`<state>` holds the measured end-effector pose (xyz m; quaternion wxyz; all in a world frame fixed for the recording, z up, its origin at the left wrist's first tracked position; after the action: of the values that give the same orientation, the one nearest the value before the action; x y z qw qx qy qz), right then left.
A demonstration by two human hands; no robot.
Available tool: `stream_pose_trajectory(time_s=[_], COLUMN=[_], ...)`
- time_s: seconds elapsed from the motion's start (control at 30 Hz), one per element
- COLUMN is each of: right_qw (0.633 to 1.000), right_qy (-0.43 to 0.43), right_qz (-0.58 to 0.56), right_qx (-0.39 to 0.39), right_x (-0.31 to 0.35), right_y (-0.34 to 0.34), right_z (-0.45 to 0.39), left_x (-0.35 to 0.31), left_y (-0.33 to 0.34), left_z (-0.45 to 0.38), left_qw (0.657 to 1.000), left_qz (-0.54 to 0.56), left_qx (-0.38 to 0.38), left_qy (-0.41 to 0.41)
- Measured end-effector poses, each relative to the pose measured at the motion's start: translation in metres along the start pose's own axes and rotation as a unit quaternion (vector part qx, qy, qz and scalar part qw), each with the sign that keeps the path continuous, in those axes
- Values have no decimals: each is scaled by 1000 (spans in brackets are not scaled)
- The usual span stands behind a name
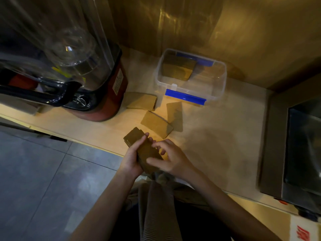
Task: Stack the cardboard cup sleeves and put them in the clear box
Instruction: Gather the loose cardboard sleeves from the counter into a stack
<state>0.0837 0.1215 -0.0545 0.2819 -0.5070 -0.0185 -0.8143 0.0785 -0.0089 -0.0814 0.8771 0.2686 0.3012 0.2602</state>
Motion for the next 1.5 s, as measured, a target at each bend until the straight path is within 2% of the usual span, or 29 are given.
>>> stream_pose_trajectory(time_s=[0.07, 0.17, 0.27, 0.37, 0.57, 0.73, 1.03, 1.27, 1.5], right_qw=[997, 985, 961, 920, 895, 890, 932, 942, 939], right_qy=[-10, -25, -21, -15, -1, -33, -103, -29, 47], right_qz=[-44, 90, 242, 378, 423, 427, 294, 188, 151], right_qx=[-63, -146, -128, -103, -139, -159, -184, -278, -305], right_x=[-3, -12, -18, -23, -34, -37, -46, -51, -49], right_y=[-6, -17, -20, -16, -8, -14, -52, -61, -48], right_z=[-11, -35, -58, -74, -86, -88, -79, -79, -89], left_x=[-2, -3, -2, 0, 1, 1, -4, -5, -7], left_y=[-4, -11, -19, -23, -28, -24, -11, -5, -1], left_z=[3, 7, 10, 13, 13, 9, -5, -14, -20], left_qw=[1000, 1000, 998, 997, 995, 995, 997, 998, 998], left_qz=[-5, 15, 48, 72, 93, 90, 72, 55, 50], left_qx=[1, -13, -23, -28, -27, -37, -29, -37, -37], left_qy=[4, 9, 18, 19, 27, 20, 4, -5, -11])
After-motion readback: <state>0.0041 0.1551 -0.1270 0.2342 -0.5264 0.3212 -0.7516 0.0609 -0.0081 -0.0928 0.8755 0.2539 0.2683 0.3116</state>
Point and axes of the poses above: each hand's wrist, its own z-axis away from the middle knuckle, its own y-axis out of the palm, x = y × z, the point moved 2 cm from there along -z, towards the middle knuckle, and after that the axes turned 8 degrees about -z, right-handed, at the moved point
